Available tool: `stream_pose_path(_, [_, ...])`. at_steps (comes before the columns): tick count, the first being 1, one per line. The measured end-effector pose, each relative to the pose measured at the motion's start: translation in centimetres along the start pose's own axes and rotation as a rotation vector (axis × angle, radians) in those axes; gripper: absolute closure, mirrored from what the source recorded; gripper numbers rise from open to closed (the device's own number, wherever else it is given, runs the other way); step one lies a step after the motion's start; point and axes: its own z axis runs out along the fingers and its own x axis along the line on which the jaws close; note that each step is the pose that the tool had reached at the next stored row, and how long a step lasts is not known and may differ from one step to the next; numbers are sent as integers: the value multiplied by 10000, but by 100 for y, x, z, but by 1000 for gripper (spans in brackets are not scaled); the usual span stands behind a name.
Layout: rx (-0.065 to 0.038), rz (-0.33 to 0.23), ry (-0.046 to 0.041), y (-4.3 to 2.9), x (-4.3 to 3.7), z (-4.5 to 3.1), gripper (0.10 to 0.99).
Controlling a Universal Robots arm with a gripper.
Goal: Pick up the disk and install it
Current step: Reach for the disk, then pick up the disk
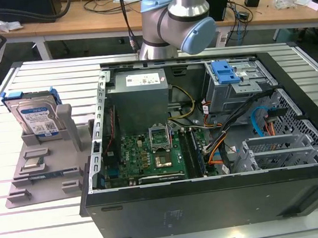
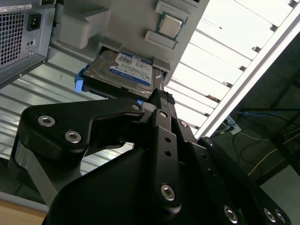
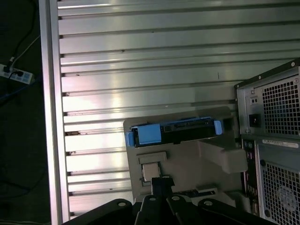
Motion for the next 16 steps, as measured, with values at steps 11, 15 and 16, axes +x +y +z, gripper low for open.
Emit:
stream_pose_path(11, [-21,-893,41,0,3,0,980])
stream_pose_path(15, [-46,-1994,90,0,3,0,980])
stream_pose_path(16, [-55,-2362,106,0,3,0,980])
